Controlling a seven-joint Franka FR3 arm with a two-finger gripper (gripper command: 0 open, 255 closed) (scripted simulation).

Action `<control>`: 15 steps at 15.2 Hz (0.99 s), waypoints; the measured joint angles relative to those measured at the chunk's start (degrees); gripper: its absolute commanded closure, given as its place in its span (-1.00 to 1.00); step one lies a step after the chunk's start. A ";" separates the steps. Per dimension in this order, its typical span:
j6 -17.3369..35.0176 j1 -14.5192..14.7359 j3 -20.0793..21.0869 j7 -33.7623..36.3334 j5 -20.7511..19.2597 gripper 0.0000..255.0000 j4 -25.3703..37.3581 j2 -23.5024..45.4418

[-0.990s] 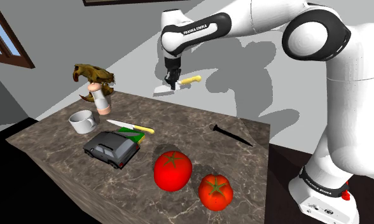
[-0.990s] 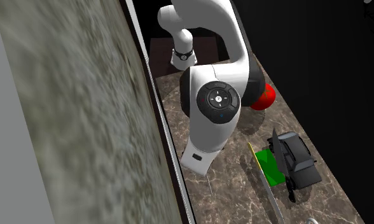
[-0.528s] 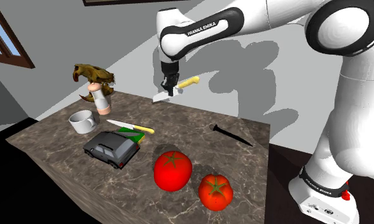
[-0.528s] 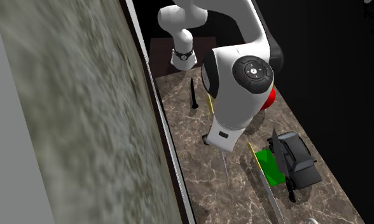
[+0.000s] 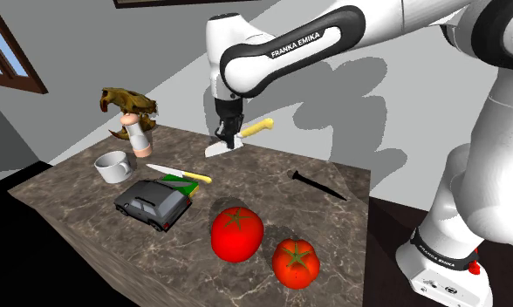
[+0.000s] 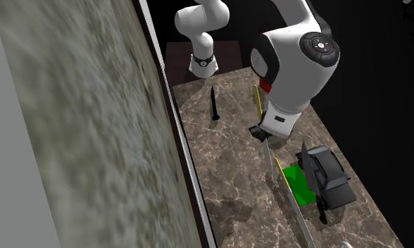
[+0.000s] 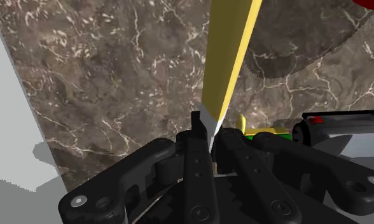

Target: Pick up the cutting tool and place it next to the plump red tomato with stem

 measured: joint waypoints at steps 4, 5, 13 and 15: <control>0.28 2.75 2.29 5.27 -0.43 1.00 -3.08 -2.56; 0.54 3.48 2.92 6.70 -0.61 1.00 -3.44 -2.58; -0.21 8.76 7.84 17.21 -1.32 1.00 -5.52 -4.83; 0.23 10.05 9.10 19.86 -1.45 1.00 -6.71 -5.40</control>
